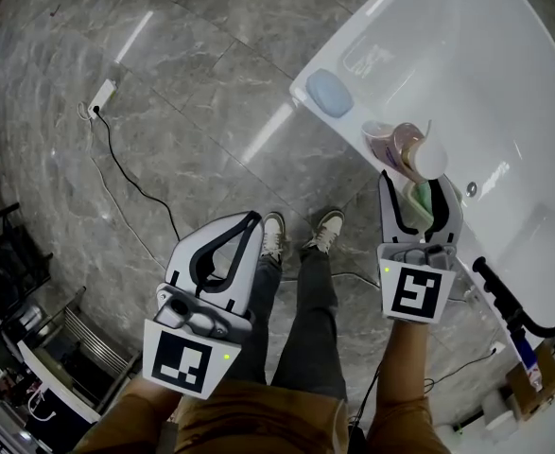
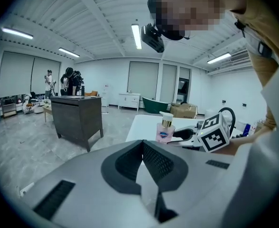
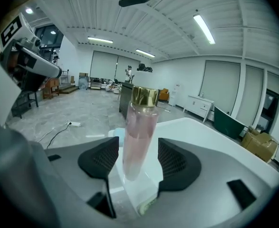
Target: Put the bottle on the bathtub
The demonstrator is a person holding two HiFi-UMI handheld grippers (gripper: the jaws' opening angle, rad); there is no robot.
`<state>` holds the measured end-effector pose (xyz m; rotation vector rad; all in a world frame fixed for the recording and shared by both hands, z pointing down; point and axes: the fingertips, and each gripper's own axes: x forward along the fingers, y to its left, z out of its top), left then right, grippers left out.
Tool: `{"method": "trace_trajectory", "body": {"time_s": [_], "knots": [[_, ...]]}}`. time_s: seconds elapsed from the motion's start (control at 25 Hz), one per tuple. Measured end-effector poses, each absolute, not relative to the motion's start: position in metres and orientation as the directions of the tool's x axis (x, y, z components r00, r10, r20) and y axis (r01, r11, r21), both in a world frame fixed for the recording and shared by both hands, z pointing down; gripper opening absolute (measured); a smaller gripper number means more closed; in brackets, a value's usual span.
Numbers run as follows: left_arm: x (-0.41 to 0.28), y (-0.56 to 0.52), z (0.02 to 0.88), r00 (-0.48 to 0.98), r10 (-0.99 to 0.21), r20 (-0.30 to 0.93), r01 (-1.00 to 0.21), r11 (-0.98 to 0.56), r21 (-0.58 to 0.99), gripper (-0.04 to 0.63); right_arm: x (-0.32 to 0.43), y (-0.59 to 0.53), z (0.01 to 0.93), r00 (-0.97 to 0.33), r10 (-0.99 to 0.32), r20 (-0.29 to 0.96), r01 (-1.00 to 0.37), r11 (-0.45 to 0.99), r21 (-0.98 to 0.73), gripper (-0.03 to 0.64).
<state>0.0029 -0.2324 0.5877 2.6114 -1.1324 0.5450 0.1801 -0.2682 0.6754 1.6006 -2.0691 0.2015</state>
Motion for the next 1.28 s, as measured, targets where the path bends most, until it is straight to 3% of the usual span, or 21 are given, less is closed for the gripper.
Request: {"method": "trace_trajectory", "body": {"time_s": [0.2, 0.68, 0.84, 1.28], "knots": [[-0.006, -0.22, 0.568, 0.651, -0.639, 0.409, -0.72, -0.691, 0.066, 0.008, 0.177, -0.252, 0.659, -0.145, -0.867, 0.477, -0.945, 0.263, 0.192, 0.259], [-0.043, -0.197, 0.518, 0.668, -0.638, 0.383, -0.704, -0.709, 0.048, 0.008, 0.157, -0.226, 0.606, -0.058, -0.889, 0.454, -0.96, 0.175, 0.219, 0.055], [-0.05, -0.192, 0.502, 0.676, -0.635, 0.374, -0.699, -0.713, 0.051, 0.008, 0.153, -0.222, 0.581, -0.053, -0.891, 0.451, -0.97, 0.154, 0.19, 0.014], [-0.039, -0.189, 0.448, 0.735, -0.616, 0.284, -0.642, -0.767, 0.0, 0.008, 0.169, -0.206, 0.511, 0.013, -0.89, 0.455, -0.976, 0.088, 0.199, 0.005]]}}
